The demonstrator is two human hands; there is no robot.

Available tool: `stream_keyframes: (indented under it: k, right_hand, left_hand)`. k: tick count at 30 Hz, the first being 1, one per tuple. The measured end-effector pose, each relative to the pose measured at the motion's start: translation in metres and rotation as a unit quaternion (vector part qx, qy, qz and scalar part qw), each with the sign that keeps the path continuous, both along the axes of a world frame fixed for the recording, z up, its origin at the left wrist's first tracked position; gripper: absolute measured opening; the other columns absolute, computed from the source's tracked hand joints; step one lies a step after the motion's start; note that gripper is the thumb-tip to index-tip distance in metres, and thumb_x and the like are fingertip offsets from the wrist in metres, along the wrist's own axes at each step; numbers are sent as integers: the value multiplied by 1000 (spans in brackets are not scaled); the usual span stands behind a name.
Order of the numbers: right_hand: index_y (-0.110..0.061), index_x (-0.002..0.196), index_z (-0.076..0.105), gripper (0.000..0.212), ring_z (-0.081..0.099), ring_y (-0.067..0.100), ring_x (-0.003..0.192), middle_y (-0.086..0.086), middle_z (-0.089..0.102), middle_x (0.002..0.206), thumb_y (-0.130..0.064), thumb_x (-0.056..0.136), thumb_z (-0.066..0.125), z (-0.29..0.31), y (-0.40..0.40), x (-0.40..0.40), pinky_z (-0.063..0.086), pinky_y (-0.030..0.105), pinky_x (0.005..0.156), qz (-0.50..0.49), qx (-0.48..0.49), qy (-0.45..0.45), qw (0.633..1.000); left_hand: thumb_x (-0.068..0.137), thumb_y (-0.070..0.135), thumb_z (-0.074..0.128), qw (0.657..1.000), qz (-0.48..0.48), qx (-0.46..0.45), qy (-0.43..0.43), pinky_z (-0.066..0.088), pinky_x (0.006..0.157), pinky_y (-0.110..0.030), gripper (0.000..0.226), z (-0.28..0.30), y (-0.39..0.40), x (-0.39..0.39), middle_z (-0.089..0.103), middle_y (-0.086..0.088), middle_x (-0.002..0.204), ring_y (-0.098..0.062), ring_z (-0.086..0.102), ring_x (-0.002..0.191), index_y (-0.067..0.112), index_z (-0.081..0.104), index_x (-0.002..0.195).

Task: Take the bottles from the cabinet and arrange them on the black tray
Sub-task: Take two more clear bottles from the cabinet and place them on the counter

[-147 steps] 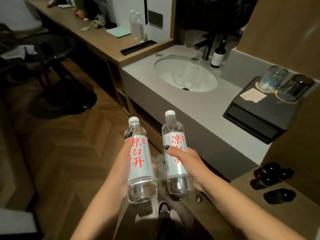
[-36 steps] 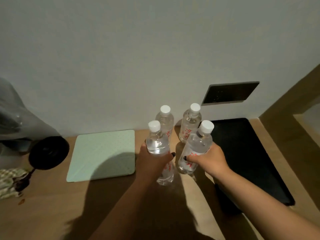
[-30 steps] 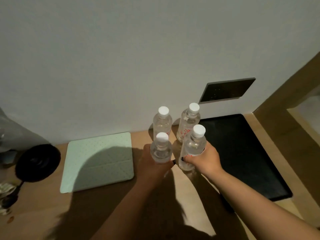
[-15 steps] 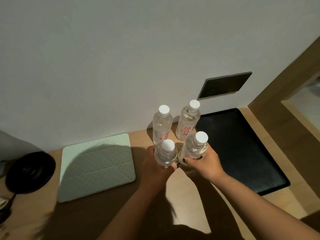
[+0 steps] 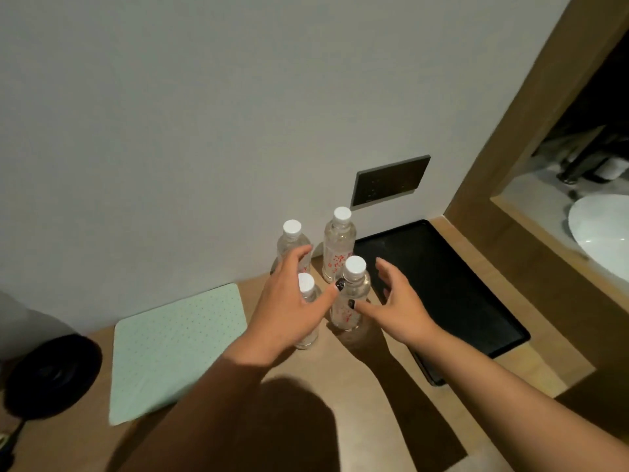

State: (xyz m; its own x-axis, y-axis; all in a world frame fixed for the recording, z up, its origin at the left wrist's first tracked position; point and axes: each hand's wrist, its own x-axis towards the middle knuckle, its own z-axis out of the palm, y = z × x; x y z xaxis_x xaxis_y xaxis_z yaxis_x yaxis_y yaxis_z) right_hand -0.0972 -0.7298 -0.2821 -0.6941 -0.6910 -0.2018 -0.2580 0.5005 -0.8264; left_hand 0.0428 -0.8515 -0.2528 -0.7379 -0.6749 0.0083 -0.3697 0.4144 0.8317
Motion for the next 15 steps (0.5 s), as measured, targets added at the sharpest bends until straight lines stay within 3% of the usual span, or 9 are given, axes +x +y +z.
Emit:
stream_keyframes:
  k: [4, 8, 10, 15]
  right_hand:
    - [-29, 148, 18, 87, 24, 17, 142, -3, 20, 156, -30, 80, 72, 25, 32, -5, 29, 36, 110, -16, 12, 61, 998]
    - [-26, 150, 16, 86, 20, 15, 143, -4, 16, 158, -38, 83, 68, 49, 78, -18, 25, 31, 111, -15, 38, 121, 992]
    - [-25, 150, 16, 87, 20, 14, 143, -5, 16, 157, -42, 81, 68, 62, 103, -25, 25, 31, 111, -20, 49, 150, 987]
    - [-23, 151, 12, 92, 18, 15, 144, -4, 12, 158, -47, 80, 66, 95, 172, -45, 22, 30, 112, -49, 85, 219, 971]
  left_hand:
    - [84, 47, 63, 994, -51, -88, -26, 39, 97, -33, 68, 24, 10, -16, 36, 8, 147, -11, 43, 125, 38, 26, 140]
    - [86, 48, 58, 983, -130, -124, -32, 40, 104, -37, 69, 44, 32, -36, 30, 7, 151, -16, 37, 134, 36, 21, 144]
    - [88, 49, 55, 974, -166, -151, -38, 32, 111, -41, 72, 53, 48, -48, 21, 7, 157, -16, 27, 141, 35, 17, 147]
    - [92, 47, 50, 950, -236, -204, -23, 16, 114, -29, 72, 76, 101, -82, 14, 8, 159, -9, 11, 145, 29, 12, 151]
